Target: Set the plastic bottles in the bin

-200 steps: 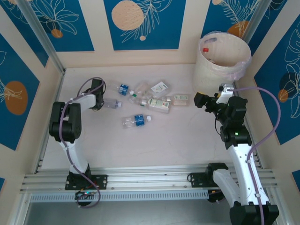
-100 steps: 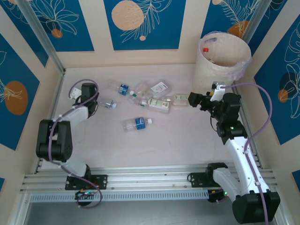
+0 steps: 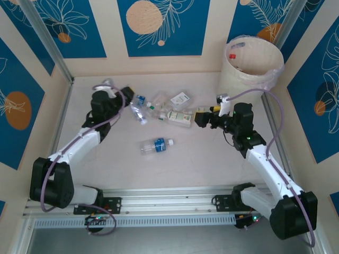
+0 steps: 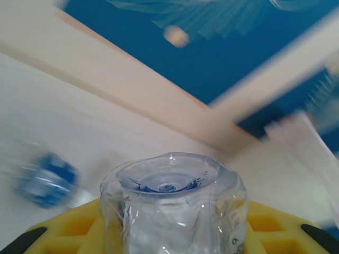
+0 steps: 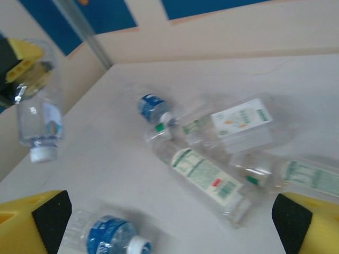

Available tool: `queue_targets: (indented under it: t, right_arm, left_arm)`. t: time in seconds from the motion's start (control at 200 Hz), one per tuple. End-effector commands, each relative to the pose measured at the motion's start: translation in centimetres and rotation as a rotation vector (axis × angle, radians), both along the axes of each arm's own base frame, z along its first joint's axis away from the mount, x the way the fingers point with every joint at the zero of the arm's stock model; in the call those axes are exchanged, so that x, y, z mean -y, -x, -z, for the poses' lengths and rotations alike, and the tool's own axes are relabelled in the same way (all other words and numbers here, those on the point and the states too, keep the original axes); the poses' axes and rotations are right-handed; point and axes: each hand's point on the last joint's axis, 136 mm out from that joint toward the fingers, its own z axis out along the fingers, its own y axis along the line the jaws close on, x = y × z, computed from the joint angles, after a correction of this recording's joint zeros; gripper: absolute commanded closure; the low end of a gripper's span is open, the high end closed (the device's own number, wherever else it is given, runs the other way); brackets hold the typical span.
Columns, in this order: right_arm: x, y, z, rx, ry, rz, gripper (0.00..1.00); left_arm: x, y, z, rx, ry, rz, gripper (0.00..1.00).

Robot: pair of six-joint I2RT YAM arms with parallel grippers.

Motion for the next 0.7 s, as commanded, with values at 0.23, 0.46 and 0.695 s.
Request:
queue_targets:
  t: [0.23,0.46,0.695]
  right_arm:
    - [-8.5,2.6,-2.0,-0.004,-0.156,-0.36,0.01]
    - [-11.2,1.4,-1.3,-0.077,-0.23,-0.376,0.01]
    - [-13.7,0.6,0.0,-0.167,-0.208,-0.405,0.01]
  left_arm:
    - [13.6,4.0,-3.7,0.148,0.031,0.514,1.0]
    - [16.0,4.5,-3.6,0.147,0.043,0.552,1.0]
    - [16.8,4.4,-3.5,0.139,0.071,0.552,1.0]
